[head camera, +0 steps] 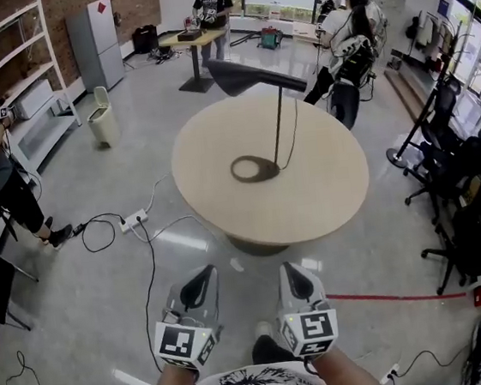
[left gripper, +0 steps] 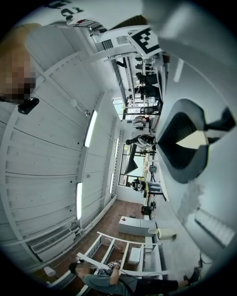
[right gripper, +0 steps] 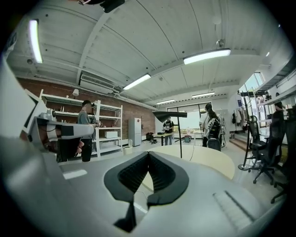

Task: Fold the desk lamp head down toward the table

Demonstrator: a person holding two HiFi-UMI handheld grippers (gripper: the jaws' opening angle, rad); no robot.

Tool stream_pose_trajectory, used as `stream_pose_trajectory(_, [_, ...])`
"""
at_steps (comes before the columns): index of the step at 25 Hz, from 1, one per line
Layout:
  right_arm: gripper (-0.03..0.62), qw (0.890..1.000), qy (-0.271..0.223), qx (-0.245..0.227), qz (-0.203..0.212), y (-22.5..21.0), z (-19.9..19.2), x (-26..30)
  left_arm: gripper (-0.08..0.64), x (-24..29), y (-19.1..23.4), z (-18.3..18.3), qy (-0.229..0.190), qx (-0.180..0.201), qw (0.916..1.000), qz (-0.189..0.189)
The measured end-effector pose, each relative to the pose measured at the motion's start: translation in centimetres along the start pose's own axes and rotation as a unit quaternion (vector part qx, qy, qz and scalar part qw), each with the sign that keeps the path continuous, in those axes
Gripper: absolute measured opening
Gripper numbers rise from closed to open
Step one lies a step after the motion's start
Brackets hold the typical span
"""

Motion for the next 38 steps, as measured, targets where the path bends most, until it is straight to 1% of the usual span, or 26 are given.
stream_pose_trajectory(4, [0.009,1.000,0.004,-0.003,0.014,-4.6,1.1,3.7,0.006,5.3,0.2,0.6,-0.008,-0.007,0.9997,0.024])
stream_pose_trajectory(9, [0.009,0.999,0.009,0.000,0.035,-9.2,1.4,7.8,0.006,10.7,-0.3,0.5,-0.010,-0.009,0.9988,0.048])
stream_pose_trajectory(11, [0.009,0.999,0.009,0.003,0.038,-10.8,1.6,9.0,0.006,12.6,-1.0,0.6,-0.012,-0.005,0.9989,0.044])
stream_pose_trajectory(13, [0.009,0.999,0.007,0.002,0.040,-11.9,1.8,10.1,0.006,14.2,-1.4,0.7,-0.013,0.008,0.9993,0.035])
stream_pose_trajectory(15, [0.009,0.999,0.006,-0.002,0.043,-12.4,2.1,11.5,0.006,15.5,-0.7,0.7,-0.011,0.021,0.9991,0.036])
stream_pose_trajectory(17, [0.009,0.999,0.007,-0.002,0.041,-12.7,2.3,13.1,0.006,16.8,0.7,0.5,-0.007,0.017,0.9990,0.041])
stream_pose_trajectory(19, [0.009,0.999,0.009,-0.003,0.036,-13.0,2.4,14.4,0.006,18.2,2.0,0.2,-0.003,0.003,0.9992,0.039])
stream_pose_trajectory(23, [0.009,1.000,0.009,-0.009,0.016,-13.7,3.0,17.5,0.006,21.8,4.7,0.3,-0.002,-0.006,0.9998,0.021])
stream_pose_trajectory(27, [0.009,1.000,0.006,-0.006,-0.008,-14.1,4.0,21.6,0.006,26.0,8.1,1.3,-0.009,-0.003,0.9999,-0.011])
stream_pose_trajectory(32, [0.009,0.999,-0.006,-0.003,-0.043,-14.4,6.1,26.8,0.006,31.3,12.9,2.8,-0.011,-0.003,0.9989,-0.045])
stream_pose_trajectory(35, [0.009,0.998,-0.011,-0.003,-0.061,-14.2,7.0,29.5,0.006,34.0,15.4,3.7,-0.019,0.001,0.9976,-0.066])
stream_pose_trajectory(38, [0.009,0.997,-0.016,-0.005,-0.075,-14.2,7.8,31.3,0.006,36.3,17.0,5.6,-0.039,0.013,0.9956,-0.085])
Point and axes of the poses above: the fingertips, and each gripper's own axes: x forward along the fingers, y to its left, z out of its top, the point moved 10 cm from there along -x, backward along the fingers, and after that the axes turned 11 degrees about z, right-handed, at the moved point
